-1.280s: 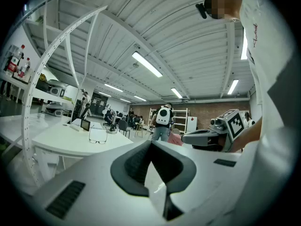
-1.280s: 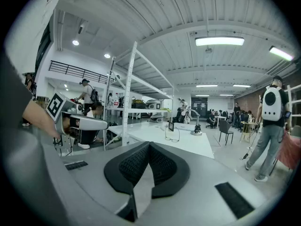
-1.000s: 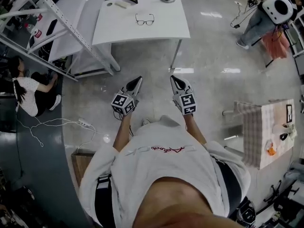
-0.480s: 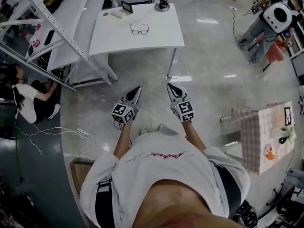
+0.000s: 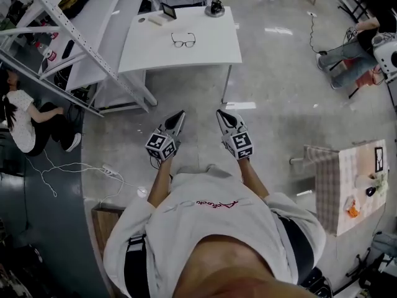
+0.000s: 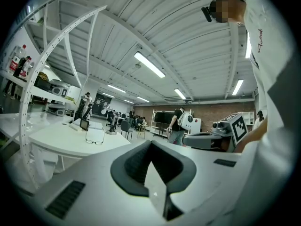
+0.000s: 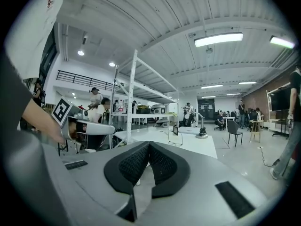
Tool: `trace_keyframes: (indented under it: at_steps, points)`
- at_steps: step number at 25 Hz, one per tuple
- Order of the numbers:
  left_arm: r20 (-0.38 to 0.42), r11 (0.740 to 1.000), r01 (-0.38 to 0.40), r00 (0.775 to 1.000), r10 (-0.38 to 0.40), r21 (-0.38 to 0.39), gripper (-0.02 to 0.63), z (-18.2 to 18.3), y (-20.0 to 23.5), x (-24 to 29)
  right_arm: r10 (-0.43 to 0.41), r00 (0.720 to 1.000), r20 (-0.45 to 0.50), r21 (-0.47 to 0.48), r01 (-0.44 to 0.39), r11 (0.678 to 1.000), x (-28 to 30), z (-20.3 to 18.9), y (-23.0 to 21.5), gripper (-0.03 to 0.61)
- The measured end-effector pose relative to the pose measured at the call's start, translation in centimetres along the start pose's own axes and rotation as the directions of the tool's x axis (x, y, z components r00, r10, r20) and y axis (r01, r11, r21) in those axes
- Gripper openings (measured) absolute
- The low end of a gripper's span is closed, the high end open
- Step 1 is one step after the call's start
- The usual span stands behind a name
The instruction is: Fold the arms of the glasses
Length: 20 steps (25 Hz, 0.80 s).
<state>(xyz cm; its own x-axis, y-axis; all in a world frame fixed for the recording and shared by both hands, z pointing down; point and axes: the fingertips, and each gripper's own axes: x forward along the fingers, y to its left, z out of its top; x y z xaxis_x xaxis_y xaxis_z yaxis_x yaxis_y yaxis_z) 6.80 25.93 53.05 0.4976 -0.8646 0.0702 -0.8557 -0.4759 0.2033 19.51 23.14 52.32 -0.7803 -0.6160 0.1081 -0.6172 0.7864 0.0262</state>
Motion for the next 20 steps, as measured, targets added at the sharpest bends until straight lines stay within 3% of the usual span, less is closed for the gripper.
trace_keyframes:
  at_steps: [11,20]
  points:
    - [-0.012,1.0,-0.008,1.0,0.008,0.02,0.021,-0.3,-0.2,1.6,0.002,1.0,-0.012,0.003,-0.002,1.0,0.5,-1.1,-1.8,0.017]
    - [-0.021,1.0,-0.009,1.0,0.009,-0.005,0.021,-1.0,2.7,3.2,0.013,0.999,-0.039,0.005,-0.013,1.0,3.6,-1.9,-2.4,0.017]
